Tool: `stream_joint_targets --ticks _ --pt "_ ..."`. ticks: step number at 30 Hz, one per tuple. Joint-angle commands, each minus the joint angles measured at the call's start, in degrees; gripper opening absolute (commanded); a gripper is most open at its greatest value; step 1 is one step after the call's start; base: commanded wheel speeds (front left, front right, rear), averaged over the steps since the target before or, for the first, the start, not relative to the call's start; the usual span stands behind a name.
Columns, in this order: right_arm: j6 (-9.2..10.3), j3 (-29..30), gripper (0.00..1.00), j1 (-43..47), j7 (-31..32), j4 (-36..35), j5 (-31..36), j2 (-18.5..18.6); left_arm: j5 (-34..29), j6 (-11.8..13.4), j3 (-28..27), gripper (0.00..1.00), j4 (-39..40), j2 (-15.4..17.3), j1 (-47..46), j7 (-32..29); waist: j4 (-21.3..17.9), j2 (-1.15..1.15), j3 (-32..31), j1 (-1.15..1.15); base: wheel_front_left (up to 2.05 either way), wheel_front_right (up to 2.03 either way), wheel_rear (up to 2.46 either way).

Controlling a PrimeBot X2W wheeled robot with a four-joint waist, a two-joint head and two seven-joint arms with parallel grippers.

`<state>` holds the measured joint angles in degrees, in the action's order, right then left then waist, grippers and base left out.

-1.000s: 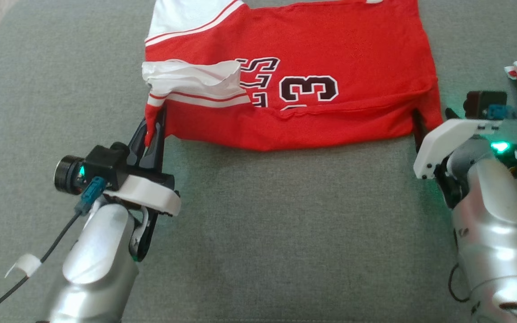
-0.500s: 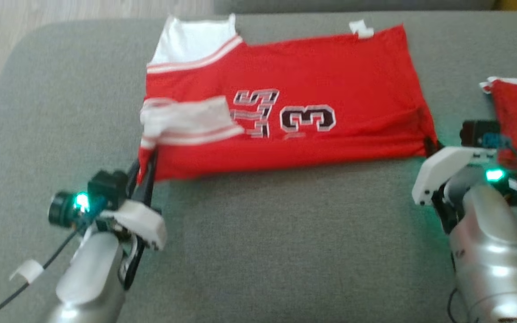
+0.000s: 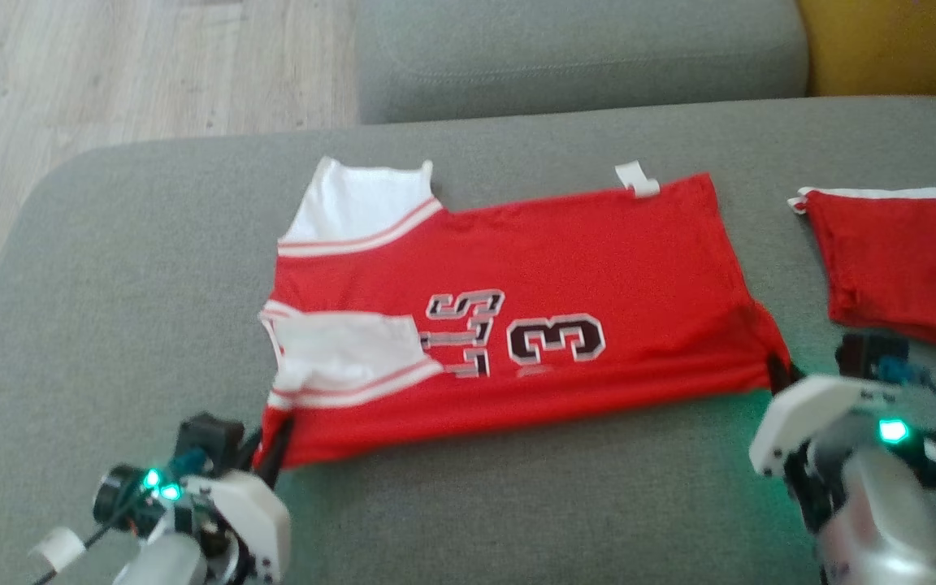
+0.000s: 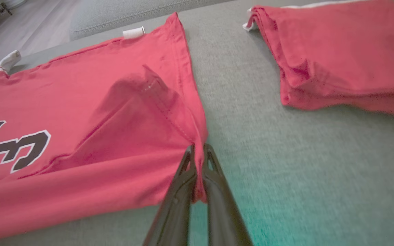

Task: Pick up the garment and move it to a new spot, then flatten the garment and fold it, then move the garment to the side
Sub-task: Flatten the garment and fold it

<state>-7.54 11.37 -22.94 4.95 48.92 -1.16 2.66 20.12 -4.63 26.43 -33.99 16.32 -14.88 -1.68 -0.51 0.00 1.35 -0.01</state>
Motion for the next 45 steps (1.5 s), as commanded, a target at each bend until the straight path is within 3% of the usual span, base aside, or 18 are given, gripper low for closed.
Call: stream_joint_targets --ticks 1,8,9,10,11,12,20,25,28,33,39,45 --pt "0.05 -1.47 0.0 -0.03 0.15 -3.13 -0.87 0.21 0.35 0.03 -1.66 0.0 2.34 2.69 -1.2 -0.69 -0.47 0.0 -0.75 0.01 0.0 0.0 0.0" --pt "0.05 -3.77 0.0 7.93 2.08 -11.6 -6.0 0.21 1.41 1.68 -1.47 0.0 8.65 3.3 2.69 -3.57 -0.62 0.0 -0.61 0.01 0.0 0.0 0.0" --pt "0.05 -4.24 0.0 8.38 1.82 -12.66 -6.66 0.21 1.4 2.18 -1.6 0.17 9.32 3.12 2.84 -3.2 -0.61 0.0 -0.4 0.01 0.0 0.0 0.0" --pt "0.05 -4.62 0.26 8.78 1.31 -13.76 -7.13 0.21 1.29 2.84 -1.8 0.5 9.99 2.91 2.88 -2.55 -0.58 0.0 -0.21 0.01 0.0 0.0 0.0" --pt "0.05 -4.68 1.0 9.09 0.64 -14.81 -7.41 0.21 1.07 3.54 -1.98 0.95 10.59 2.7 2.84 -1.76 -0.56 0.0 -0.05 0.01 0.0 0.0 0.0" --pt "0.05 -4.72 1.0 9.3 -0.15 -15.82 -7.6 0.21 0.87 4.07 -2.09 1.0 11.15 2.48 2.77 -0.95 -0.52 0.0 0.1 0.01 0.0 0.0 0.0" --pt "0.05 -10.46 1.0 10.25 -9.79 -23.69 -9.51 0.21 -0.05 7.48 -4.92 1.0 15.01 0.07 0.86 12.84 -0.42 0.0 0.76 0.01 0.0 0.0 0.0" --pt "0.05 -14.49 1.0 11.95 -16.71 -25.94 -10.7 0.21 -0.32 8.25 -7.12 1.0 17.36 -2.45 0.79 16.47 -0.63 0.0 1.45 0.01 0.0 0.0 0.0" --pt "0.05 -15.69 1.0 12.16 -18.65 -26.33 -11.11 0.21 -2.09 7.1 -8.88 1.0 20.99 -4.1 0.9 16.64 -0.85 0.0 3.3 0.01 0.0 0.0 0.0" --pt "0.05 -16.46 1.0 10.02 -19.45 -27.73 -11.18 0.21 -4.72 4.56 -9.96 1.0 21.41 -3.63 -2.44 16.66 -1.72 0.0 7.5 0.01 0.0 0.0 0.0" --pt "0.05 -17.05 1.0 6.74 -19.71 -29.35 -11.51 0.21 -6.4 0.91 -9.74 1.0 16.72 0.0 -12.52 15.13 -3.22 0.0 13.32 0.01 0.0 0.0 0.0" --pt "0.05 -18.59 1.0 3.26 -19.87 -31.0 -12.83 0.21 -3.51 -2.46 -7.47 1.0 8.02 5.04 -27.77 3.75 -6.08 0.0 20.02 0.01 0.0 0.0 0.0"
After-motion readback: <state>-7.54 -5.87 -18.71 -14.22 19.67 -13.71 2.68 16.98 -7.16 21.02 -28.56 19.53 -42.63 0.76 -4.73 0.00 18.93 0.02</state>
